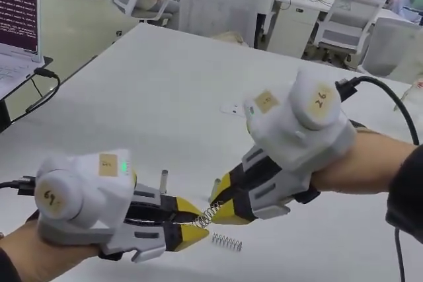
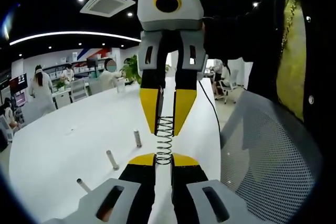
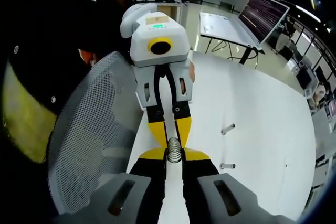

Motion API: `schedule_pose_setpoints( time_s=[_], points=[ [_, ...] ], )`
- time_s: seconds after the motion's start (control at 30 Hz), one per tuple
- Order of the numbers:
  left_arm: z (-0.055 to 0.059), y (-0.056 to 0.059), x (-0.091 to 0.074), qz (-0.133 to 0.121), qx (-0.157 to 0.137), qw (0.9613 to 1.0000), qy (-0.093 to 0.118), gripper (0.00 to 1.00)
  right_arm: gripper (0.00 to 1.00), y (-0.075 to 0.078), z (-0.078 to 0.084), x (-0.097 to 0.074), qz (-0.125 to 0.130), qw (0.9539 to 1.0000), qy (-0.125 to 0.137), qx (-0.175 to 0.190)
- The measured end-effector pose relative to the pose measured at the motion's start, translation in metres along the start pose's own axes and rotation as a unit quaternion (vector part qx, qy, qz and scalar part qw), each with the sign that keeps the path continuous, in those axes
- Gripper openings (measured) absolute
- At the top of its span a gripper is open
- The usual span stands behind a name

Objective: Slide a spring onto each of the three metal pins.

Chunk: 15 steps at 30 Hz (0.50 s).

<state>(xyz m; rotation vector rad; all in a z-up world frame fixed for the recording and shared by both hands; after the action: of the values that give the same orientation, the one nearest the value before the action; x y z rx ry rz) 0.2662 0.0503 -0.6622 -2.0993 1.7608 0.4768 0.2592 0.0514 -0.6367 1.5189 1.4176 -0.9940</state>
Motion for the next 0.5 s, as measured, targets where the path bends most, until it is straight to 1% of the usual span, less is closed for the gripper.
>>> schedule_pose_setpoints(
  time_s=[0.17, 0.27, 0.37, 0.4, 0.5],
  points=[
    [0.0011, -0.0004, 0.0003, 0.000, -0.005, 1.0000, -0.002, 0.04, 0.08, 0.0004, -0.0015, 0.0021, -0.006, 0.9998, -0.017, -0.006],
    [0.0000, 0.0002, 0.0004, 0.002, -0.008, 1.0000, 0.002, 0.08, 0.08, 0.0005, -0.0028, 0.0026, -0.008, 0.9997, -0.023, -0.010],
    [0.0006, -0.0013, -0.0003, -0.002, -0.009, 1.0000, 0.001, 0.13, 0.08, 0.0020, -0.0016, 0.0018, -0.006, 0.9993, -0.032, -0.015],
    [0.0007, -0.0019, -0.0007, -0.003, -0.010, 0.9999, 0.001, 0.13, 0.08, 0.0022, -0.0013, 0.0015, -0.006, 0.9993, -0.034, -0.015],
    [-0.0010, -0.0015, -0.0032, -0.005, 0.000, 1.0000, 0.007, 0.08, 0.07, 0.0028, 0.0011, 0.0014, -0.005, 0.9990, -0.042, -0.015]
  ],
)
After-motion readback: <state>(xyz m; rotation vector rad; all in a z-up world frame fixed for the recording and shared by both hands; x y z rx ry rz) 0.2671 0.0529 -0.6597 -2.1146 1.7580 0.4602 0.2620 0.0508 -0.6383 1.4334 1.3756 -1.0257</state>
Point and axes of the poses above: the centre of the closed fingertips' face, and the gripper's own axes: x roughly forward along the fingers, y roughly to its right, z roughly out of its underside, the point moved 1 cm from there along -x, roughly backward along the fingers, and after that the axes turned 11 degrees about -y, right-handed, at the moved point
